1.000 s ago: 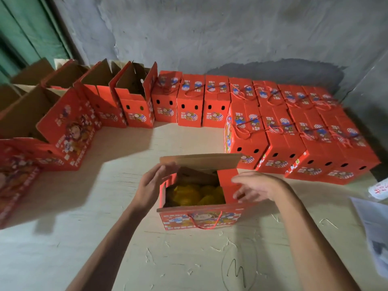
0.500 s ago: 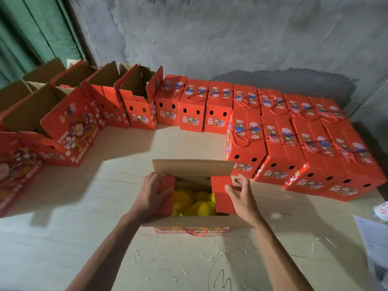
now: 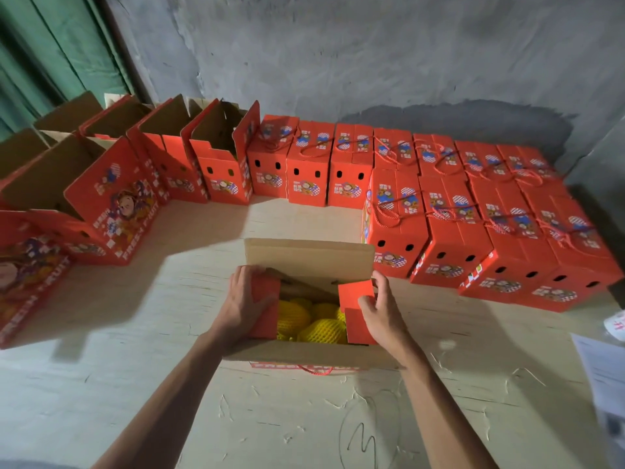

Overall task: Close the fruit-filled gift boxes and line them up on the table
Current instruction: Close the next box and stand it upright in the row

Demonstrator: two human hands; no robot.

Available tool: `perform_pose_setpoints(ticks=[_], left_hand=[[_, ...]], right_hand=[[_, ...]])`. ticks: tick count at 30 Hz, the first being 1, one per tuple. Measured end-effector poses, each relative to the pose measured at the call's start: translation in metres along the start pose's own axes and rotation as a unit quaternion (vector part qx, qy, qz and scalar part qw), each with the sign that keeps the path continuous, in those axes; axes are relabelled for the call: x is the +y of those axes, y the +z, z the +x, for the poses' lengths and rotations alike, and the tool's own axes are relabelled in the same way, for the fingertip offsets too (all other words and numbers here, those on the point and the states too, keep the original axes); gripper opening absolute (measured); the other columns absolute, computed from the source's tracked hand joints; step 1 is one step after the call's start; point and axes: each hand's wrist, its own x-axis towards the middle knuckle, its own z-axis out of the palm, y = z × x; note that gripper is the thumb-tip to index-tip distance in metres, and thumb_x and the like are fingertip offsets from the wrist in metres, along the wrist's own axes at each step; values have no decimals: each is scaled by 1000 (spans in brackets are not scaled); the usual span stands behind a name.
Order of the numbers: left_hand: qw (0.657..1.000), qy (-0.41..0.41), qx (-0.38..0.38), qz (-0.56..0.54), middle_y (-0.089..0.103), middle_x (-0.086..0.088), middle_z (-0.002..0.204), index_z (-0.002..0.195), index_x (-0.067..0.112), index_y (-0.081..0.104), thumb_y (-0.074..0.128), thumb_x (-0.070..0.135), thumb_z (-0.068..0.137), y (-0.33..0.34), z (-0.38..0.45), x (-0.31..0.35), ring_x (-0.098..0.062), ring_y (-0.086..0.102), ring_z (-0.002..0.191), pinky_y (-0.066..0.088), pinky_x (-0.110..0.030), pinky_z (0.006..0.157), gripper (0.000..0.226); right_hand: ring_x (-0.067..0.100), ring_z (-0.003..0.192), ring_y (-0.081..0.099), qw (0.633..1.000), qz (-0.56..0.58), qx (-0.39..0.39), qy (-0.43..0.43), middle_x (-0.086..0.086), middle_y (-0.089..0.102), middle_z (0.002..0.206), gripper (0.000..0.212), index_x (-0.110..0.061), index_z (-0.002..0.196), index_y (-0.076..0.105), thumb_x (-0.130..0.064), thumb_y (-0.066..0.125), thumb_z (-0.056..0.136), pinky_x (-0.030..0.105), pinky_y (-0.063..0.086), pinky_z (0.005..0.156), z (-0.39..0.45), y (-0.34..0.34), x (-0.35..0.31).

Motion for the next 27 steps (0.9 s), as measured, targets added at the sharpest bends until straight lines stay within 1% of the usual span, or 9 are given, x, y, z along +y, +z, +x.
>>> perform_pose_setpoints(ticks=[3,8,11,13,16,20,22,24,27], left_hand=[[1000,28,4,-1,39,8,127,134,29,42,79,18,85,-3,1,2,-12,41,119,46,-38,99,63],[996,65,39,45,28,-9,158,158,15,23,71,33,95,-3,1,6,-30,33,142,35,-45,113,81],[994,49,80,50,21,-10,165,161,20,11,62,50,96,-4,4,11,-33,30,148,39,-46,110,88],[996,44,80,22,22,-19,163,160,21,2,67,51,94,-4,4,13,-37,36,146,46,-51,107,97],[998,35,55,-22,39,-13,157,161,22,-1,74,49,90,-5,8,14,-23,52,135,55,-51,99,106],[996,5,23,-89,55,12,138,158,33,11,79,61,78,-9,17,21,7,58,116,51,-19,89,109],[994,22,47,-100,56,16,133,149,28,28,82,56,78,-10,21,20,8,59,115,47,-6,85,94],[992,29,67,-107,58,17,126,135,27,42,86,46,79,-9,21,18,-1,62,113,47,-5,86,74],[993,24,89,-76,58,29,118,122,32,46,85,47,78,-6,14,15,3,62,108,51,-10,82,60]], right_hand=[[33,136,44,999,-13,31,21,15,44,152,53,-13,153,36,-13,52,102,37,38,107,-3,8,-5],[32,137,46,998,-8,56,32,12,44,156,52,-16,154,36,-19,49,104,39,39,106,-1,13,-4],[29,136,51,998,-6,37,44,3,38,163,56,-26,160,26,-29,45,107,29,38,95,3,10,1],[26,138,50,999,11,34,39,4,34,165,58,-29,161,23,-30,46,107,26,36,96,5,10,3],[26,145,43,998,41,53,0,12,39,161,62,-30,159,22,-28,53,105,28,37,103,6,11,1],[23,131,54,992,61,93,-64,12,52,146,79,-38,159,17,-21,66,99,35,46,106,7,3,-8],[28,122,60,988,30,109,-105,17,59,137,84,-30,161,17,-15,69,97,45,53,102,7,2,-13],[36,119,62,984,-16,114,-135,19,64,128,83,-19,161,20,-11,70,95,52,55,98,7,5,-13],[32,110,65,985,-29,113,-128,7,62,120,78,-18,158,27,-11,71,93,52,57,91,10,9,-14]])
